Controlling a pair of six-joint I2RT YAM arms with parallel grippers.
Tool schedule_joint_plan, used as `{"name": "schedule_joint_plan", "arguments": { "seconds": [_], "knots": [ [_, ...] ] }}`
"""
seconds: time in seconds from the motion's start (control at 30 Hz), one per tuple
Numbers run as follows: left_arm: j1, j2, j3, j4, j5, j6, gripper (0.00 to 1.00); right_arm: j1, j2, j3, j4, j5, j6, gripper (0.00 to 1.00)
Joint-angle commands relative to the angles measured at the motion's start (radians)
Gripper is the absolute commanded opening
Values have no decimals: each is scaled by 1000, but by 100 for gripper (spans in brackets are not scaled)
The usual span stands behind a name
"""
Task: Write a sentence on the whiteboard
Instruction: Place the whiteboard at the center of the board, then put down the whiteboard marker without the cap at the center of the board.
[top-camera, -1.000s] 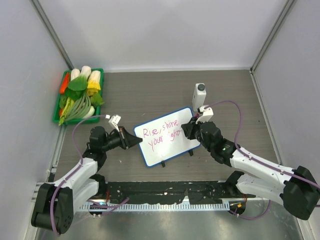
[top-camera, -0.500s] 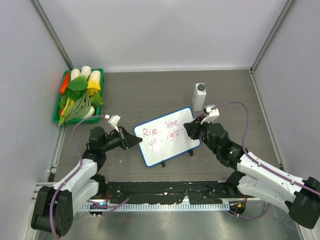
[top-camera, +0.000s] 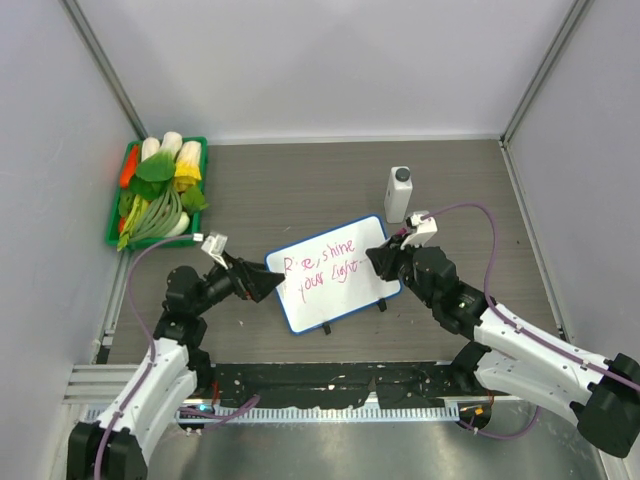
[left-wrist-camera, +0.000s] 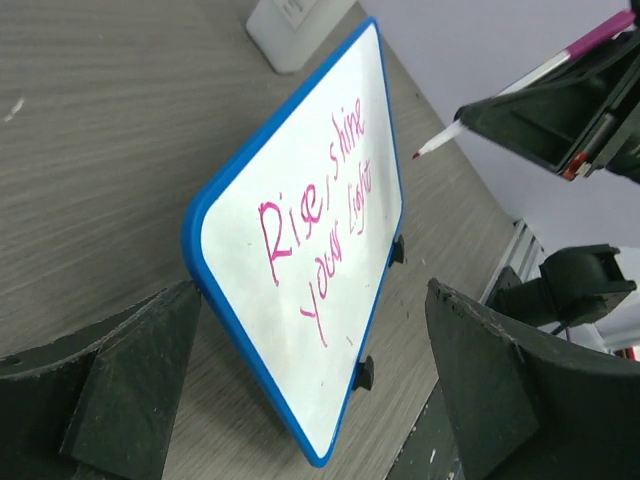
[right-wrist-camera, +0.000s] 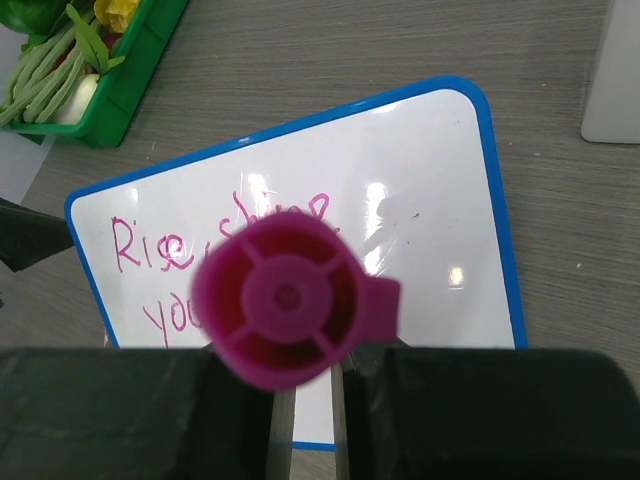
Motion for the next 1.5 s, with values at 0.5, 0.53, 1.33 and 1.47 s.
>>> {"name": "schedule_joint_plan", "arguments": {
  "seconds": [0.5, 0.53, 1.33, 1.47],
  "knots": [
    [5, -258, 215, -533, -423, -71, 99, -2, -74, 20, -117, -140, 212, 1],
    [5, -248, 227, -544, -432, -73, 100, -5, -82, 14, -148, -137, 222, 1],
    [3, -33, 436, -690, -461, -81, 100, -40, -363, -63, -664, -135, 548, 1],
    [5, -17, 431, -677, -463, -88, 100, -42, -421, -118, -724, -168, 618, 1]
  ]
}}
